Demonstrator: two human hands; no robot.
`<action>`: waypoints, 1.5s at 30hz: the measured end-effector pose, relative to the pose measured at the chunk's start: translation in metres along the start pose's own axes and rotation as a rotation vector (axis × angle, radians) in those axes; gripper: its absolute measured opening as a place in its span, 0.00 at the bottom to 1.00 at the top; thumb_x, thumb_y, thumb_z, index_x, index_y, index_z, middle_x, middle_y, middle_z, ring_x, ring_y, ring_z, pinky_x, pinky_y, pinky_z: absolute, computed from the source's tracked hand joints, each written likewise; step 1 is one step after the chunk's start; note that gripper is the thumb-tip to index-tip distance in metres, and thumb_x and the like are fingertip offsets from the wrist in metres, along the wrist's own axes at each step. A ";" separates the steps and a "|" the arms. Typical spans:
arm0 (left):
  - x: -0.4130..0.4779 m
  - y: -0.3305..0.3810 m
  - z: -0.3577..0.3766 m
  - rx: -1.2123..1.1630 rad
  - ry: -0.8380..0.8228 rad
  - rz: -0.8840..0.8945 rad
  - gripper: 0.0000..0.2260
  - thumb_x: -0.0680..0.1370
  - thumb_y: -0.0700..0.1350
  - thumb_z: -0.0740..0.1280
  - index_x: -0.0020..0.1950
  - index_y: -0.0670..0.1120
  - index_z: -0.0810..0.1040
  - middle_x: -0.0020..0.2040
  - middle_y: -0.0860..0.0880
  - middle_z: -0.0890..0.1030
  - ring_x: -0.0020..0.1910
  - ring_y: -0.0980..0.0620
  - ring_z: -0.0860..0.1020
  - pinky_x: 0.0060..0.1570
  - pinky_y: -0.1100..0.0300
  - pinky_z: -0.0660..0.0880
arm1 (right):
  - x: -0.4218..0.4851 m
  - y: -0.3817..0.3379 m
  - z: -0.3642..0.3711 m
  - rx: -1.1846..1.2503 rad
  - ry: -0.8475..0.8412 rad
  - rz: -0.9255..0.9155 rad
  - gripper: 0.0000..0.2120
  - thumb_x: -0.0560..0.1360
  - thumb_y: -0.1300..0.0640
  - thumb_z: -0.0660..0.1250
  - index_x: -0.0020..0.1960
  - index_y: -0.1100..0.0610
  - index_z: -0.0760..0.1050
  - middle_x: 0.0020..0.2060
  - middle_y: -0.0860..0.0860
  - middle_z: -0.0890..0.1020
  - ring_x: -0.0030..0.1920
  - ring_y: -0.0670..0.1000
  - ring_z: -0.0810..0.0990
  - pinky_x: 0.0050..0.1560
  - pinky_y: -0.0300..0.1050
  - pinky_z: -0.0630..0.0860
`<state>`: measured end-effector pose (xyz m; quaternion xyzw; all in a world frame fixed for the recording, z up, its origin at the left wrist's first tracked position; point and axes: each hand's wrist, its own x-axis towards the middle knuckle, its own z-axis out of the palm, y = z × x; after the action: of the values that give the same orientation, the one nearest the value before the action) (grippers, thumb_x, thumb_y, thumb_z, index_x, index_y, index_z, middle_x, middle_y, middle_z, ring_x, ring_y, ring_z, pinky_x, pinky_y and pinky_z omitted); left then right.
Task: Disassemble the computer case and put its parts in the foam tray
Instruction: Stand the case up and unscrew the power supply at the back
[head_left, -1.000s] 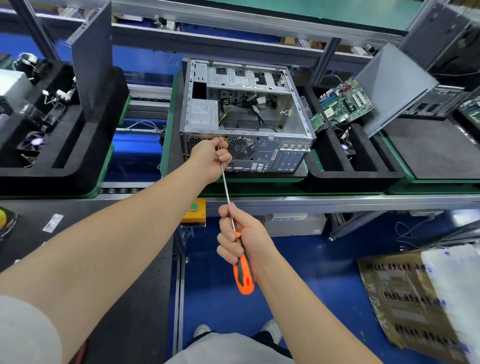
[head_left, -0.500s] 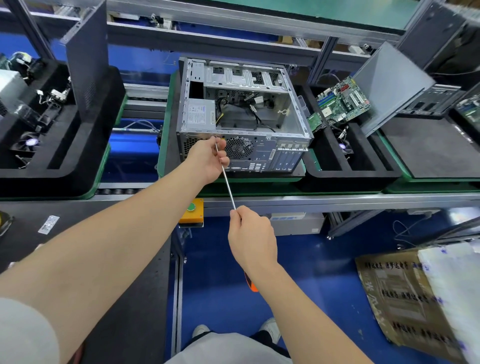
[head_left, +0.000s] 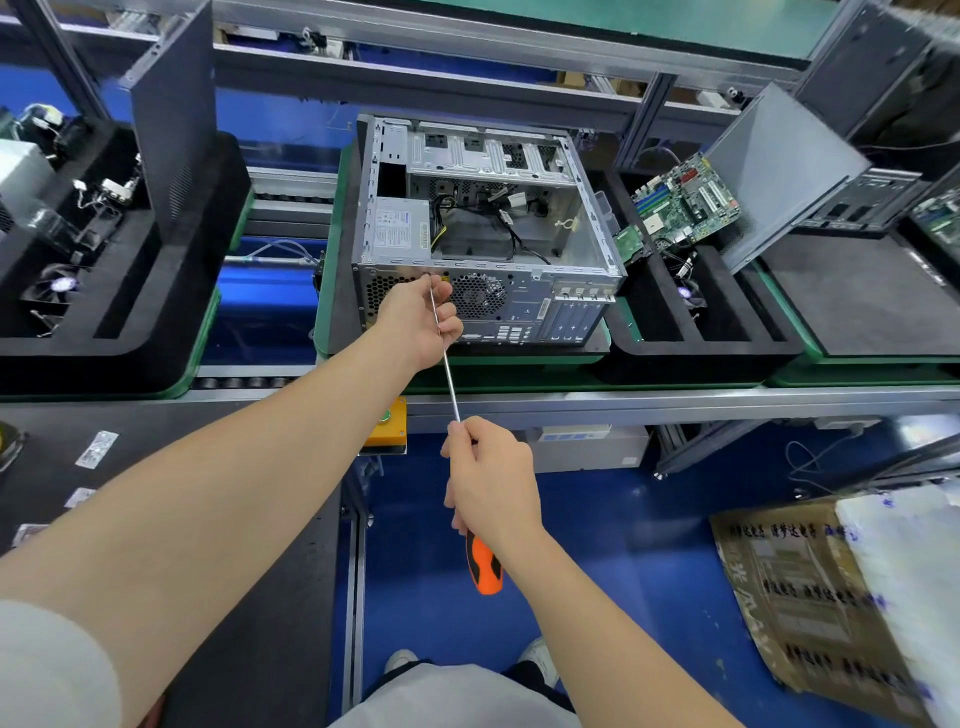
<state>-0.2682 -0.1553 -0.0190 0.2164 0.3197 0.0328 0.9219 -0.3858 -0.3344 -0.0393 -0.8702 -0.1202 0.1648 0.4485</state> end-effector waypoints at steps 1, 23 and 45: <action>0.000 0.000 -0.001 -0.013 -0.011 -0.003 0.12 0.87 0.44 0.56 0.45 0.46 0.74 0.32 0.52 0.75 0.26 0.56 0.59 0.25 0.65 0.55 | 0.001 0.000 -0.001 0.059 -0.032 0.021 0.16 0.87 0.50 0.56 0.46 0.53 0.76 0.28 0.56 0.81 0.21 0.49 0.76 0.23 0.44 0.77; 0.004 0.009 -0.001 -0.110 0.000 -0.023 0.12 0.87 0.41 0.54 0.49 0.41 0.73 0.31 0.50 0.74 0.21 0.57 0.60 0.20 0.65 0.58 | -0.002 -0.010 0.002 1.538 -0.719 0.412 0.12 0.89 0.52 0.57 0.58 0.59 0.75 0.30 0.54 0.74 0.19 0.47 0.64 0.19 0.39 0.65; 0.004 -0.005 -0.001 0.097 0.071 0.060 0.12 0.84 0.46 0.58 0.40 0.49 0.71 0.27 0.52 0.73 0.20 0.55 0.60 0.20 0.64 0.56 | 0.001 0.006 0.011 0.075 -0.088 0.133 0.09 0.87 0.51 0.57 0.51 0.49 0.73 0.30 0.54 0.84 0.23 0.48 0.77 0.27 0.40 0.79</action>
<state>-0.2662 -0.1582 -0.0242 0.2691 0.3467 0.0523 0.8971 -0.3888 -0.3291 -0.0503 -0.8507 -0.0755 0.2365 0.4633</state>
